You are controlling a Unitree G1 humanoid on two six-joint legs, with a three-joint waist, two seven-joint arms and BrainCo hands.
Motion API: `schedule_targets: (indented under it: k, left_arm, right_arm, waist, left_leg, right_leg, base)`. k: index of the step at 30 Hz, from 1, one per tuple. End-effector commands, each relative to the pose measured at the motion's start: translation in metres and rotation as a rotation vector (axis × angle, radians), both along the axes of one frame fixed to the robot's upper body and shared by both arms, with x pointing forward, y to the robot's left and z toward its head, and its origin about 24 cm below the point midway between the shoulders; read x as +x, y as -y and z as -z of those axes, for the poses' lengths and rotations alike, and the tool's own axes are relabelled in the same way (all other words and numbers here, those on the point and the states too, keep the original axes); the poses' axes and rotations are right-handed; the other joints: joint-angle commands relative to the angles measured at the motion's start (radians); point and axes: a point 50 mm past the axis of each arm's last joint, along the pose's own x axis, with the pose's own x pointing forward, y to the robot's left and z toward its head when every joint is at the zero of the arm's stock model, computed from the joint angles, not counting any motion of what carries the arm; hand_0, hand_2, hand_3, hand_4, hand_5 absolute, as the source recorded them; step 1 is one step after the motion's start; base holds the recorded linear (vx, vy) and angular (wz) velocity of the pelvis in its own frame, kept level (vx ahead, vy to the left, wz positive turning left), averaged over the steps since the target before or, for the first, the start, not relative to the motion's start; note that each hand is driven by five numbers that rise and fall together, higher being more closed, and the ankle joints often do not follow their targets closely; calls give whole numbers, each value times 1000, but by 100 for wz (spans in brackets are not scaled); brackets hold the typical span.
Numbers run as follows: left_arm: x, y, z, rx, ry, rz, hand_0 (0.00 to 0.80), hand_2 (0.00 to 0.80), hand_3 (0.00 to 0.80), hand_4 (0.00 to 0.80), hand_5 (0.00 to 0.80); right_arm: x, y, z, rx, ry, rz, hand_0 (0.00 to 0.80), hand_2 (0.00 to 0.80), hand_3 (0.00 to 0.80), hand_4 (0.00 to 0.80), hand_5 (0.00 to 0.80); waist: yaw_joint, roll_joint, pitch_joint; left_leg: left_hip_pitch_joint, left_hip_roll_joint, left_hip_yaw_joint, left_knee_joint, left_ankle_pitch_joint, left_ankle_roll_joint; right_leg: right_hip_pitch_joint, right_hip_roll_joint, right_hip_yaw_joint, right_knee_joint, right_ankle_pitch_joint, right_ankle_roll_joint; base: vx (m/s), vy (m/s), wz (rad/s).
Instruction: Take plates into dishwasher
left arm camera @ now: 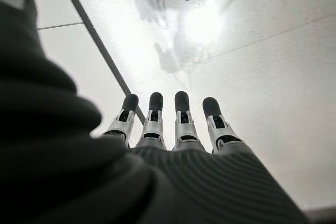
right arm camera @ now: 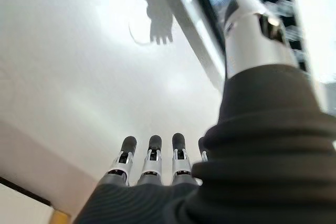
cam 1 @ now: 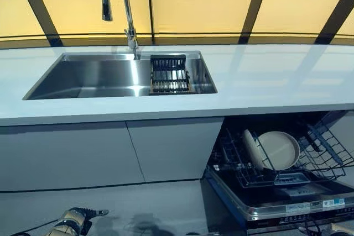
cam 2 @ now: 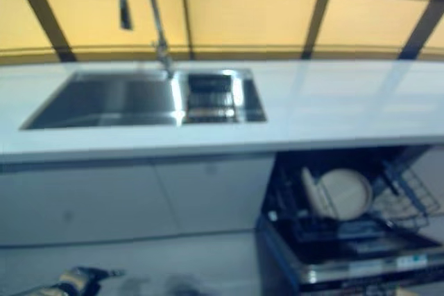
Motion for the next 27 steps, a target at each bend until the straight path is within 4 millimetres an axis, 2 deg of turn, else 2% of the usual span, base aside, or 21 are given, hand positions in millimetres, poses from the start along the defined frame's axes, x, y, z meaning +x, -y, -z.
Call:
schedule_targets:
  k: [1, 4, 5, 6, 7, 8, 10, 11, 12, 13, 14, 15, 17, 20, 23, 27]
  left_arm:
    - [-14, -20, -7, 87, -24, -96, 0, 0, 0, 0, 0]
    - [-12, -14, -3, 65, 4, -84, 0, 0, 0, 0, 0]
    - [-5, -12, -4, 54, 28, -67, 0, 0, 0, 0, 0]
    - [0, -9, -4, 44, 52, -55, 0, 0, 0, 0, 0]
    - [2, -9, -4, 41, 59, -56, 0, 0, 0, 0, 0]
    - [5, -7, -4, 32, 76, -59, 0, 0, 0, 0, 0]
    - [9, -2, -3, 5, 82, -56, 0, 0, 0, 0, 0]
    - [11, 3, -1, -18, 80, -47, 0, 0, 0, 0, 0]
    - [14, 4, -2, -28, 83, -49, 0, 0, 0, 0, 0]
    - [22, 6, -4, -34, 98, -41, 0, 0, 0, 0, 0]
    - [29, 9, -6, -33, 109, -28, 0, 0, 0, 0, 0]
    - [40, 14, -8, -35, 120, -10, 0, 0, 0, 0, 0]
    - [38, 18, -5, -42, 113, -3, 0, 0, 0, 0, 0]
    - [17, 17, 3, -50, 69, -18, 0, 0, 0, 0, 0]
    - [5, 15, 7, -59, 56, -16, 0, 0, 0, 0, 0]
    - [8, 17, 7, -82, 96, 39, 0, 0, 0, 0, 0]
  right_arm:
    - [-4, -18, 10, 45, -61, 15, 0, 0, 0, 0, 0]
    - [-13, -17, 11, 36, -95, 40, 0, 0, 0, 0, 0]
    - [-17, -14, 9, 25, -99, 62, 0, 0, 0, 0, 0]
    - [-21, -9, 7, 13, -105, 80, 0, 0, 0, 0, 0]
    - [-22, -8, 6, 12, -104, 82, 0, 0, 0, 0, 0]
    - [-24, -5, 4, 12, -105, 88, 0, 0, 0, 0, 0]
    - [-26, -3, 3, 4, -108, 77, 0, 0, 0, 0, 0]
    - [-28, -3, 4, -14, -119, 44, 0, 0, 0, 0, 0]
    - [-26, -4, 5, -25, -110, 31, 0, 0, 0, 0, 0]
    - [-22, -6, 7, -44, -92, 22, 0, 0, 0, 0, 0]
    - [-20, -7, 8, -51, -75, 21, 0, 0, 0, 0, 0]
    - [-14, -13, 11, -48, -34, 33, 0, 0, 0, 0, 0]
    - [-10, -19, 15, -43, -23, 33, 0, 0, 0, 0, 0]
    - [-8, -30, 21, -31, -31, 17, 0, 0, 0, 0, 0]
    - [-10, -32, 23, -33, -37, 0, 0, 0, 0, 0, 0]
    - [-18, -38, 27, -28, -72, -29, 0, 0, 0, 0, 0]
  waist:
    - [-17, -26, 37]
    - [-40, -37, 61]
    - [-56, -52, 61]
    - [-70, -67, 55]
    - [-75, -71, 52]
    - [-88, -76, 46]
    - [-119, -66, 29]
    - [-153, -41, 16]
    - [-168, -22, 17]
    - [-183, -7, 23]
    - [-190, -1, 40]
    - [-194, -1, 62]
    - [-188, -3, 74]
    - [-170, -3, 73]
    - [-166, -7, 69]
    - [-172, -17, 64]
  left_leg:
    - [-164, 38, 56, -143, 249, -5]
    - [-131, 18, 91, -68, 205, 12]
    - [-112, 3, 99, 78, 143, 32]
    - [-83, -24, 92, 186, 76, 57]
    - [-73, -36, 82, 215, 56, 62]
    - [-46, -66, 58, 270, 22, 71]
    - [9, -100, 31, 316, -10, 72]
    - [86, -121, 9, 237, -51, 84]
    - [130, -141, 0, 131, -102, 102]
    - [146, -162, -19, 0, -125, 115]
    - [152, -182, -41, -42, -135, 124]
    - [134, -208, -85, -78, -122, 131]
    - [128, -230, -125, -90, -119, 131]
    - [118, -251, -121, -109, -116, 150]
    - [123, -268, -113, -122, -115, 163]
    - [143, -283, -98, -127, -122, 172]
  right_leg:
    - [222, 33, 3, -88, -74, -7]
    - [190, 22, -28, -91, -41, -16]
    - [160, 13, -45, -96, -15, -34]
    - [132, -2, -52, -102, 11, -43]
    - [121, -3, -48, -102, 19, -44]
    - [92, -4, -35, -101, 34, -47]
    - [37, 14, -15, -75, 40, -57]
    - [-32, 35, -10, -24, 32, -58]
    - [-95, 40, -21, 52, 15, -50]
    - [-169, 40, -41, 98, 18, -40]
    - [-225, 35, -53, 146, 50, -25]
    - [-272, 28, -47, 176, 80, -6]
    - [-268, 23, -40, 137, 94, 6]
    - [-222, 26, -38, 40, 112, 16]
    - [-206, 22, -29, -4, 134, 28]
    - [-195, 4, -10, -56, 182, 53]
  base:
    - [-309, -183, 4]
    - [-371, -79, 13]
    - [-478, -98, 21]
    - [-416, -86, 23]
    - [-339, -35, 43]
    - [-247, -1, 53]
    - [-331, 92, 20]
    - [-389, 243, 2]
    - [-424, 304, 20]
    - [-389, 216, 25]
    - [-496, 157, 45]
    - [-430, 85, 67]
    - [-312, 52, 41]
    - [-226, 43, -15]
    - [-123, 57, -12]
    - [-92, 86, -3]
